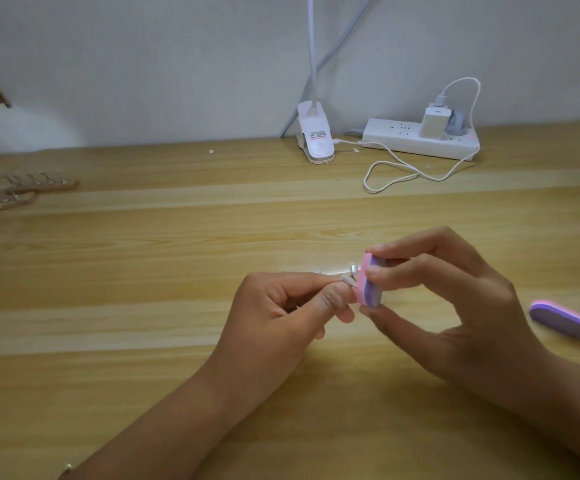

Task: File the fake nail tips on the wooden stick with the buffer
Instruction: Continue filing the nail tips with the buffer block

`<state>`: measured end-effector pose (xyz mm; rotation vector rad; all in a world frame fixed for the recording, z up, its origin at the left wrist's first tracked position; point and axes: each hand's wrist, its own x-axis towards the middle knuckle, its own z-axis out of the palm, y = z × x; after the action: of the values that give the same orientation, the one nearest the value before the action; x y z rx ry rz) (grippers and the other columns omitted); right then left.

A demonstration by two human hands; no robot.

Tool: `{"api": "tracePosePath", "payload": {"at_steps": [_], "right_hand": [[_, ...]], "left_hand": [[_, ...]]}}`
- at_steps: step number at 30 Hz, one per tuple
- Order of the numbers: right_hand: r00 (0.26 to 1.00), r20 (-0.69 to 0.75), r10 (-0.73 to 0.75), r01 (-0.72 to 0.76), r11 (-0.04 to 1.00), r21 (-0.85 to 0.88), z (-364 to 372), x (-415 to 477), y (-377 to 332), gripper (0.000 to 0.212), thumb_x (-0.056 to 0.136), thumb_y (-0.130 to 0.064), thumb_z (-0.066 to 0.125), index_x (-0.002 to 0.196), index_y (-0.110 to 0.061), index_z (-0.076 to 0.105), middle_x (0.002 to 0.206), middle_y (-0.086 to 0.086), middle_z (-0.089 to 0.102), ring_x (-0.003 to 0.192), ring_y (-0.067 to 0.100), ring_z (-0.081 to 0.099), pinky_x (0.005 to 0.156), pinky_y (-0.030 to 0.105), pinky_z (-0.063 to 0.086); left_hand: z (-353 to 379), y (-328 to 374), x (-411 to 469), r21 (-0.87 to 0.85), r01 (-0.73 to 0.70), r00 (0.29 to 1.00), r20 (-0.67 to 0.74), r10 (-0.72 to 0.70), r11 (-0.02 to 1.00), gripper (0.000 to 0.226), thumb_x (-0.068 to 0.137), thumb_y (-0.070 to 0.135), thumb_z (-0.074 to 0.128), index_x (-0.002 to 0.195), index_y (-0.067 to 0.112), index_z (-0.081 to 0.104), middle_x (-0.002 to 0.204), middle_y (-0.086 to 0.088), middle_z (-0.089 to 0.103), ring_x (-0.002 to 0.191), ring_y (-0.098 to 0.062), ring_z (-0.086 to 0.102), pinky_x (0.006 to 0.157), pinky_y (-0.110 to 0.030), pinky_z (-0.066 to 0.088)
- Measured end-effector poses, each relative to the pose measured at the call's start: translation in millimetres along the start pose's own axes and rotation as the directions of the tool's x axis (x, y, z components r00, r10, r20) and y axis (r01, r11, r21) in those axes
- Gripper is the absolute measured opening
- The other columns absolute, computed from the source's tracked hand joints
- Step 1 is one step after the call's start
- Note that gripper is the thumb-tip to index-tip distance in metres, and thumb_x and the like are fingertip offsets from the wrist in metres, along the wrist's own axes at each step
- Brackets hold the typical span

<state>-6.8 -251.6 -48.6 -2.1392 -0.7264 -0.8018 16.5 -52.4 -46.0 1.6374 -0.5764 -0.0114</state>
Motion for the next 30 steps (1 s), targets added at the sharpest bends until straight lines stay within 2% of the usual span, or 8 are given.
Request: {"api": "tracePosePath", "payload": {"at_steps": [5, 10, 14, 19, 22, 25, 28, 30], "right_hand": [[0.998, 0.002, -0.066, 0.066, 0.998, 0.006, 6, -5, -5, 0.012, 0.084, -0.006, 0.078, 0.094, -0.001, 0.073, 0.107, 0.016, 0.062, 0.104, 0.011, 0.065, 0.087, 0.019, 0.053], [0.999, -0.01, -0.041, 0.041, 0.999, -0.031, 0, -1, 1, 0.013, 0.082, -0.006, 0.078, 0.091, 0.0, 0.073, 0.104, 0.018, 0.062, 0.106, 0.01, 0.063, 0.091, 0.015, 0.049], [0.995, 0.011, -0.102, 0.102, 0.995, -0.004, 7, -5, -5, 0.013, 0.085, -0.006, 0.076, 0.096, 0.001, 0.074, 0.107, 0.018, 0.062, 0.106, 0.012, 0.065, 0.088, 0.02, 0.054], [0.999, -0.002, -0.041, 0.041, 0.999, -0.022, 2, -1, -1, 0.014, 0.08, -0.003, 0.078, 0.092, 0.0, 0.073, 0.106, 0.018, 0.062, 0.105, 0.01, 0.063, 0.09, 0.017, 0.05], [0.995, 0.019, -0.093, 0.093, 0.996, 0.009, 8, -6, -7, 0.012, 0.085, -0.006, 0.076, 0.095, 0.001, 0.074, 0.109, 0.016, 0.062, 0.107, 0.011, 0.064, 0.088, 0.02, 0.054], [0.997, 0.013, -0.07, 0.07, 0.997, -0.012, 3, -2, 0, 0.011, 0.085, -0.007, 0.076, 0.094, 0.0, 0.074, 0.108, 0.016, 0.062, 0.105, 0.01, 0.064, 0.09, 0.018, 0.051], [0.998, -0.062, 0.016, -0.022, 0.996, -0.082, -8, 5, 10, 0.017, 0.079, -0.005, 0.079, 0.094, -0.003, 0.072, 0.107, 0.012, 0.063, 0.105, 0.011, 0.064, 0.09, 0.018, 0.049], [0.998, -0.068, 0.018, -0.022, 0.998, -0.065, -8, 5, 9, 0.019, 0.081, -0.009, 0.08, 0.097, -0.005, 0.072, 0.108, 0.011, 0.063, 0.107, 0.012, 0.065, 0.088, 0.02, 0.05]], "left_hand": [[0, 2, -1, 0.011, -0.004, 1.0, 0.009, 0.004, 1.0, 0.016, 0.088, 0.023, 0.063, 0.087, 0.02, 0.078, 0.058, 0.015, 0.064, 0.053, 0.0, 0.052, 0.055, -0.015, 0.044], [1, 2, 0, 0.001, 0.019, 1.0, 0.012, -0.019, 1.0, 0.017, 0.088, 0.021, 0.063, 0.082, 0.019, 0.079, 0.065, 0.006, 0.07, 0.055, -0.002, 0.053, 0.056, -0.018, 0.045], [-1, 0, -1, 0.025, -0.004, 1.0, 0.014, 0.004, 1.0, 0.016, 0.088, 0.021, 0.063, 0.089, 0.018, 0.079, 0.058, 0.011, 0.064, 0.054, -0.003, 0.051, 0.054, -0.017, 0.045], [0, 1, 0, 0.016, 0.012, 1.0, 0.022, -0.012, 1.0, 0.017, 0.089, 0.021, 0.063, 0.085, 0.018, 0.079, 0.065, 0.006, 0.069, 0.055, -0.002, 0.053, 0.056, -0.018, 0.046], [0, 0, 0, 0.011, 0.007, 1.0, 0.013, -0.007, 1.0, 0.017, 0.088, 0.02, 0.063, 0.089, 0.016, 0.079, 0.06, 0.013, 0.065, 0.053, -0.002, 0.052, 0.055, -0.015, 0.043], [0, 0, 0, 0.006, 0.015, 1.0, 0.017, -0.015, 1.0, 0.018, 0.089, 0.019, 0.062, 0.086, 0.014, 0.079, 0.062, 0.009, 0.067, 0.054, -0.001, 0.053, 0.055, -0.016, 0.045], [0, 0, 0, -0.022, 0.057, 0.998, 0.024, -0.056, 0.998, 0.02, 0.09, 0.02, 0.061, 0.083, 0.012, 0.078, 0.069, -0.002, 0.072, 0.053, -0.008, 0.054, 0.056, -0.022, 0.047], [0, -1, 0, -0.028, 0.067, 0.997, 0.048, -0.066, 0.997, 0.021, 0.092, 0.019, 0.059, 0.084, 0.011, 0.076, 0.071, -0.003, 0.072, 0.053, -0.018, 0.055, 0.056, -0.022, 0.047]]}}
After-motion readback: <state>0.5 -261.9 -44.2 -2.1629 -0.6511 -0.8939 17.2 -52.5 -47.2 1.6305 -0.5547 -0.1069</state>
